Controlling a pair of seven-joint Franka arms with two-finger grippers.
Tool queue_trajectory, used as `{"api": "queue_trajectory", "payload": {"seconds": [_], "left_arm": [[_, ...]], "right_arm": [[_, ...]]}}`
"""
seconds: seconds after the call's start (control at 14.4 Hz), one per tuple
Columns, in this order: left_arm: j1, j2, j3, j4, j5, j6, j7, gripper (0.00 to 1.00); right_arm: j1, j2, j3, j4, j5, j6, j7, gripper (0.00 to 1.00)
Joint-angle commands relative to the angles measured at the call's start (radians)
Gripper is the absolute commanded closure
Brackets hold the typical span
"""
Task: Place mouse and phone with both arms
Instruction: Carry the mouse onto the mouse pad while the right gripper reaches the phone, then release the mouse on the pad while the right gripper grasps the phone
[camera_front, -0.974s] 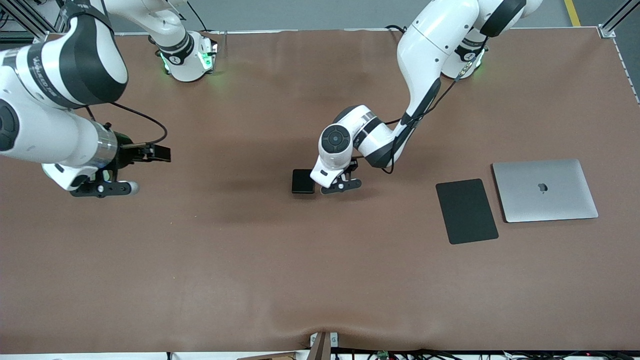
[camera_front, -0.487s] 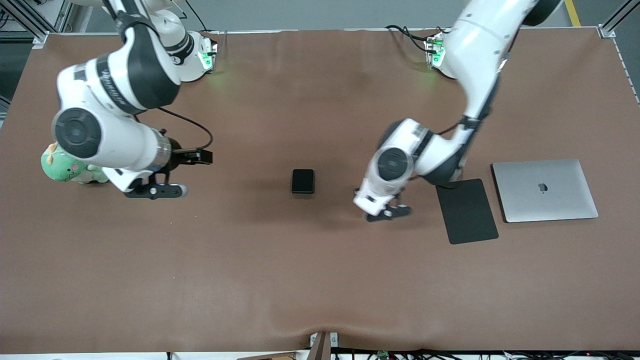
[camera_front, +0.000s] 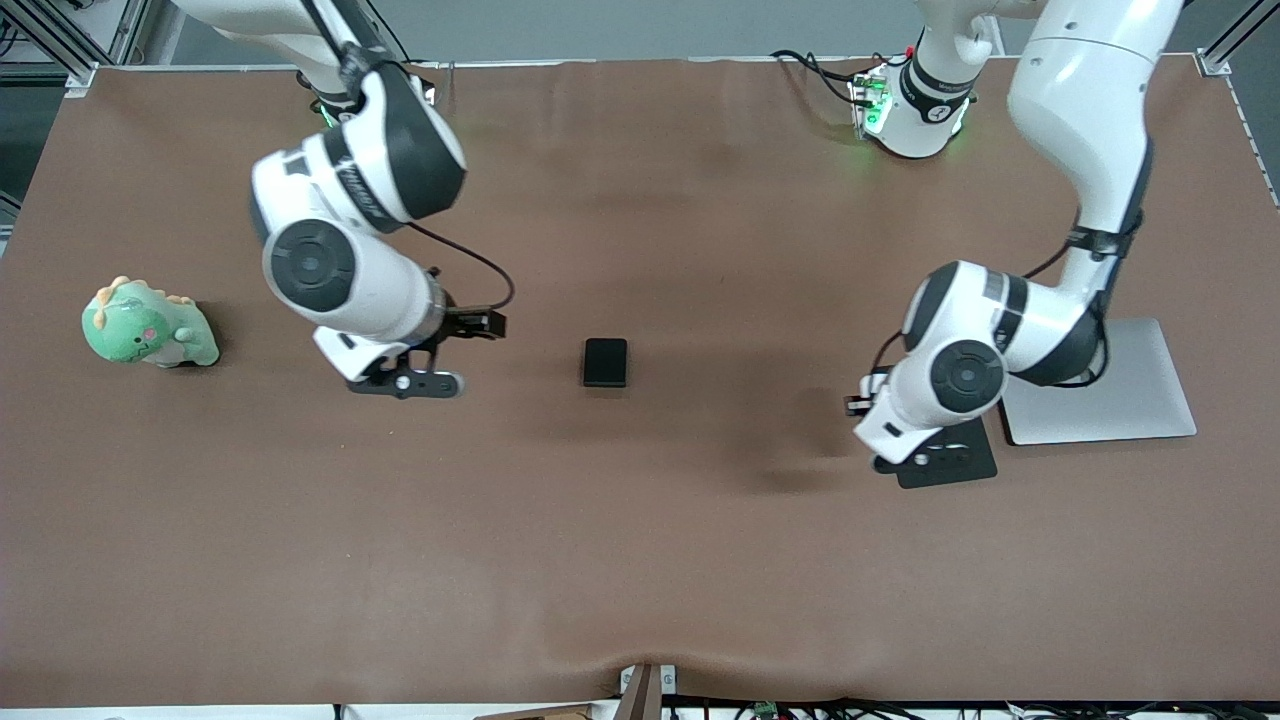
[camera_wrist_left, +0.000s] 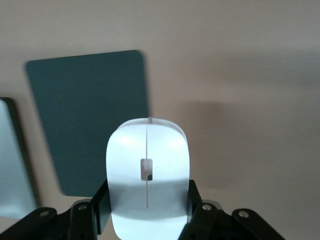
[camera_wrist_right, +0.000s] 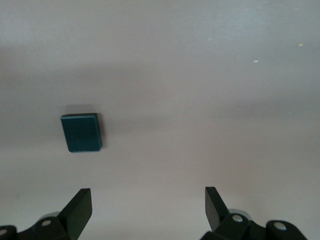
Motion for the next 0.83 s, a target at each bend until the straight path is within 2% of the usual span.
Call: {"api": "queue_trajectory", "payload": {"seconds": [0.0,0.14,0.49,0.77], "left_arm": [[0.062,-0.048,-0.013,-0.091,0.047,0.036,0.008,0.70],[0.101,-0.045,-0.013,-0.134,0.047,0.111,0.015,0.70],[0.161,-0.031,-0.011,-0.222,0.047,0.277,0.017,0.70],[0.190,-0.010,-0.013,-0.245,0.053,0.346,0.018,0.70]], "right_arm": [[0.053,0.049,-0.008,0.008,0.034,0.059,0.063,0.00],[0.076,0.080,-0.008,0.008,0.067,0.113,0.069,0.00],[0.160,0.187,-0.009,0.002,0.067,0.251,0.078,0.00],[0.194,0.219,-0.008,-0.080,0.067,0.424,0.110,0.00]]}}
